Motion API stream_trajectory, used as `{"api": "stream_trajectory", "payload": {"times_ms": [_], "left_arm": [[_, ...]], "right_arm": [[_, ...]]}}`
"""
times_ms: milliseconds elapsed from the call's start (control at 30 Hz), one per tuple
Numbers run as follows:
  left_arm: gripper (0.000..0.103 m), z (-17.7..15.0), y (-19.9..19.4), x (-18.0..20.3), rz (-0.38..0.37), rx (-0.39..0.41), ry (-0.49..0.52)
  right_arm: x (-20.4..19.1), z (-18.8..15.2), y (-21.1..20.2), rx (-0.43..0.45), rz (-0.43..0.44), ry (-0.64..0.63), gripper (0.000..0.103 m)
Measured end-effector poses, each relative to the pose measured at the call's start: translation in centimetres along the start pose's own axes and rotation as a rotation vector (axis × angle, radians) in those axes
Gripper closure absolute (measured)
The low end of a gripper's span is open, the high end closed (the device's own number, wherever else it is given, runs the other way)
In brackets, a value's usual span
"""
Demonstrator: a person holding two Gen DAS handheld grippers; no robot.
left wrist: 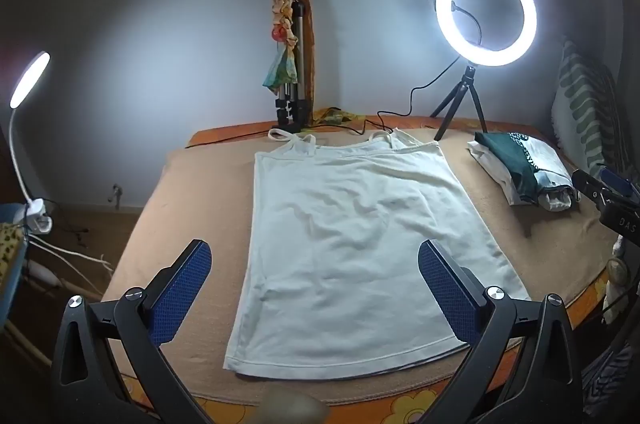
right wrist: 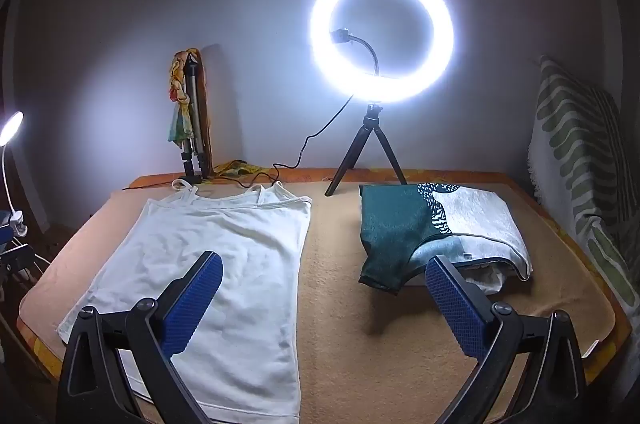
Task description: Fold small clothes
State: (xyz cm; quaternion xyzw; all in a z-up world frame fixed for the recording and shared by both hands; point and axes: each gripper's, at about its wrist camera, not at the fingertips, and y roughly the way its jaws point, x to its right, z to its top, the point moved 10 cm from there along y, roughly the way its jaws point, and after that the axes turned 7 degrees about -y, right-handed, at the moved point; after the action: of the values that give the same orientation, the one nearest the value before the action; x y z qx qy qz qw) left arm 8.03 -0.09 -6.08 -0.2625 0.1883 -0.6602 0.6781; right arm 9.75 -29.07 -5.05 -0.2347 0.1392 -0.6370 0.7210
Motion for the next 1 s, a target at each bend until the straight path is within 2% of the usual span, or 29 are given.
{"api": "stream_trajectory", "payload": {"times_ms": [133, 233, 367, 1000], "left_arm": [[0.0, 0.2, 0.4, -0.9, -0.028, -0.026, -0.044], [0.0, 0.7, -0.3, -0.6, 0.005, 0.012, -0.019], [0.0, 0.7, -0.4, -0.8, 0.011, 0.028, -0.031], [0.0, 1.5, -1.3, -0.7, 0.017, 0.062, -0.033]], "right_arm": [[-0.2, 0.0, 0.1, 0.004, 0.001, 0.001, 0.0], [-0.7, 0.8, 0.1, 0.0, 0.002, -0.007, 0.0], [-0.6, 1.0, -0.1, 0.014, 0.0, 0.002, 0.0], [-0.6, 0.6, -0.1, 0.019, 0.005, -0.001, 0.0]]}}
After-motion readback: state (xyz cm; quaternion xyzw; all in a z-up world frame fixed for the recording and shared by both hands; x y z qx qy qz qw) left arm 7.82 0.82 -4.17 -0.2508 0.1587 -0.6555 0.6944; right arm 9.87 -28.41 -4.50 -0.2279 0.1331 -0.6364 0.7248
